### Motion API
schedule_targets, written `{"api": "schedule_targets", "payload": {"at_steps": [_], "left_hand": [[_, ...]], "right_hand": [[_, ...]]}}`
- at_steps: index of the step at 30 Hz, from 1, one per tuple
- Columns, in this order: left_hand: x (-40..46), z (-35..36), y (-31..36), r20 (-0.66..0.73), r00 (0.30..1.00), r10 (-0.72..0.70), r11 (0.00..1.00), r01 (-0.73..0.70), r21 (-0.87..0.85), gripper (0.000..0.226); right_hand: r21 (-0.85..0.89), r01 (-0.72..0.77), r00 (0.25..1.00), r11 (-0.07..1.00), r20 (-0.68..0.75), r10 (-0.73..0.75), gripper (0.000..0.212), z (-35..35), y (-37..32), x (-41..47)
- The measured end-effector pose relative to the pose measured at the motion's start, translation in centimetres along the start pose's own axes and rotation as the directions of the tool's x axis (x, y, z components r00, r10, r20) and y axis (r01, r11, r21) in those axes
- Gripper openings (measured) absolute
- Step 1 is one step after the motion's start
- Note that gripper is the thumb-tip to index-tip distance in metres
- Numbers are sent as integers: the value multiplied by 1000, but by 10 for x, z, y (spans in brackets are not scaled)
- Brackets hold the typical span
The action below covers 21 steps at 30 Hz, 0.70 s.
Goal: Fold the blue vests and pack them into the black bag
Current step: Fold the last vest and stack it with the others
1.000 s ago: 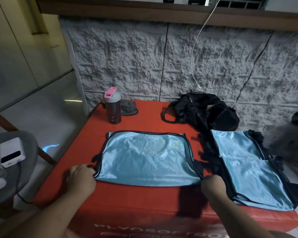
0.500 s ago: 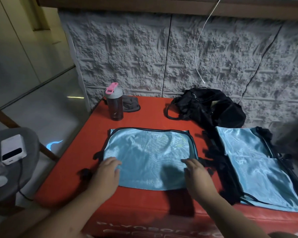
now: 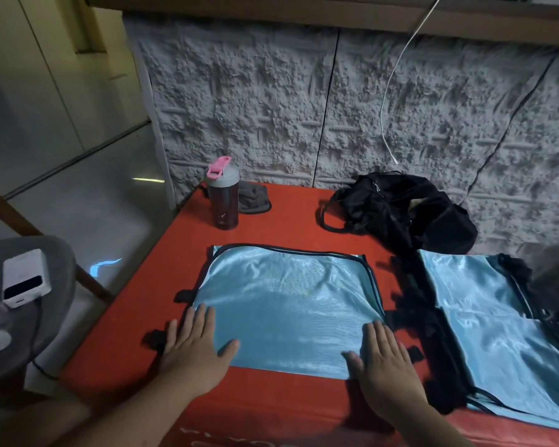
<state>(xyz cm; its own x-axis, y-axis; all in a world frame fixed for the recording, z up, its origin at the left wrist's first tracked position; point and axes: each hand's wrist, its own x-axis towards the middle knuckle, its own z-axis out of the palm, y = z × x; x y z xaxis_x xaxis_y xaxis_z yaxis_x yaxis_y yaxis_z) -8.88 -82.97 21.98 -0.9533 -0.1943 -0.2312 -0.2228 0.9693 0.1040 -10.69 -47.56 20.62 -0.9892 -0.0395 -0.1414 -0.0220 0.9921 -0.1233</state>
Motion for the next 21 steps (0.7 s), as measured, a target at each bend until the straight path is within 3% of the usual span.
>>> {"api": "schedule_targets", "payload": {"at_steps": [2, 6, 8, 10, 12, 14, 19, 21], "left_hand": [[1, -7, 5, -26, 1000, 9, 1000, -8, 18, 89], [17, -13, 22, -135, 972, 191, 981, -194, -8, 89], [31, -8, 27, -109, 972, 207, 977, -212, -31, 75], [43, -3, 28, -68, 984, 167, 986, -168, -19, 73], [49, 2, 26, -89, 990, 108, 994, -107, 10, 88], [55, 4, 22, -125, 991, 38, 999, -39, -3, 89], [67, -10, 18, -73, 996, -53, 997, 49, -52, 69], [75, -22, 20, -122, 991, -58, 996, 49, -79, 65]], "right_hand": [[-32, 8, 998, 999, -55, -9, 80, -6, -6, 4], [-23, 146, 978, 989, -145, -148, 72, -17, -21, 24], [51, 196, 971, 979, -152, -186, 69, -14, -28, 36], [32, 183, 978, 983, -113, -178, 72, -7, -29, 44], [-11, 125, 991, 992, -53, -125, 85, -1, -23, 51], [-19, 57, 997, 998, -41, -58, 89, -1, -16, 58], [61, 0, 998, 998, -68, 4, 83, -11, -15, 71], [161, 34, 992, 986, -128, -14, 69, -27, -20, 78]]}}
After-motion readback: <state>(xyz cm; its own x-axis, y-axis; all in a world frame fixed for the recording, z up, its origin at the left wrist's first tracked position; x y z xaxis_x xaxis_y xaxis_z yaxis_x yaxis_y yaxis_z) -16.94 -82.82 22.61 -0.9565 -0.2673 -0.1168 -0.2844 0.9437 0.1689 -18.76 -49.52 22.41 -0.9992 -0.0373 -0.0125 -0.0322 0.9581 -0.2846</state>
